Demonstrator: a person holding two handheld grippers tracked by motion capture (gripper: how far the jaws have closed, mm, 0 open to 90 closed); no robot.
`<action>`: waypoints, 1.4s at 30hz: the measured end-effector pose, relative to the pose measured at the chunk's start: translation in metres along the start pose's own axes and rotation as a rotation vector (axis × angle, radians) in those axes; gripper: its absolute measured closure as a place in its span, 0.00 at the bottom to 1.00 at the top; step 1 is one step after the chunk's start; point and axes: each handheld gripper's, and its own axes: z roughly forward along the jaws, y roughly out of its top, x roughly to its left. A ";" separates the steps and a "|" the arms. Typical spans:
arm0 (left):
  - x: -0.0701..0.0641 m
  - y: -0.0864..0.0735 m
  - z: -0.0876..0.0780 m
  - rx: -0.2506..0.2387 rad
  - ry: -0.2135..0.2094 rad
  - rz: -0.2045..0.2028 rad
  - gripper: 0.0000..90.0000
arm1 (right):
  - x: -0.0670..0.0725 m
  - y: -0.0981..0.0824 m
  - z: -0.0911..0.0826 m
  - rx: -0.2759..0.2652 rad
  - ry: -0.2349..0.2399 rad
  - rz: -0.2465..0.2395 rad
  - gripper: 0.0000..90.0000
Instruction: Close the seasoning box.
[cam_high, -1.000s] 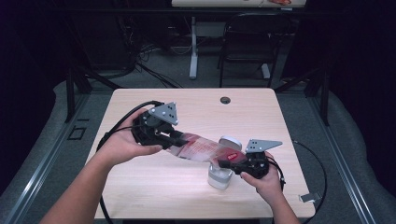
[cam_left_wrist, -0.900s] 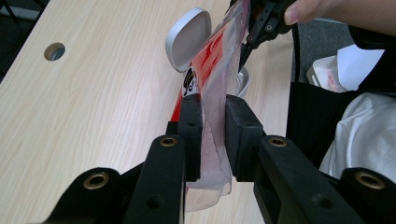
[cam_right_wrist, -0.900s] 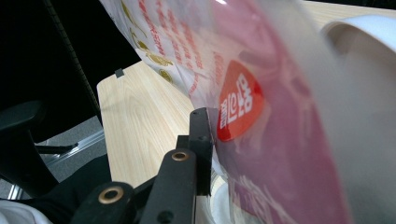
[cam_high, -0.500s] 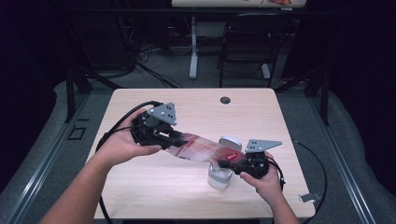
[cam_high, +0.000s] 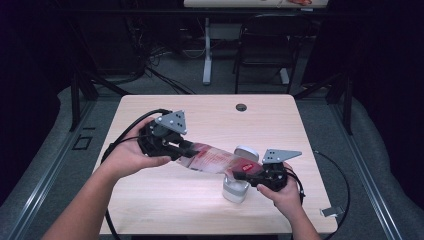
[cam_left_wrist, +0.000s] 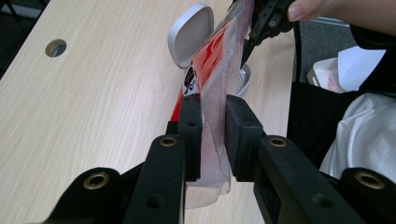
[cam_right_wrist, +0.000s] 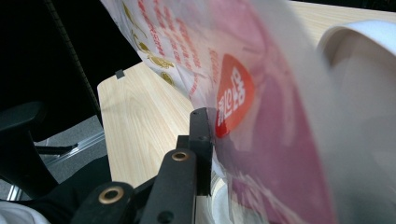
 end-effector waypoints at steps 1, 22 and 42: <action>0.000 0.000 0.000 0.001 0.000 0.000 0.87 | 0.000 0.000 0.000 -0.001 0.000 0.001 0.91; 0.002 -0.006 -0.001 -0.004 0.002 -0.013 0.86 | 0.001 0.001 -0.001 0.000 0.002 -0.008 0.91; 0.005 -0.027 -0.002 -0.030 0.000 -0.060 0.86 | 0.000 0.000 -0.001 -0.007 -0.005 -0.005 0.89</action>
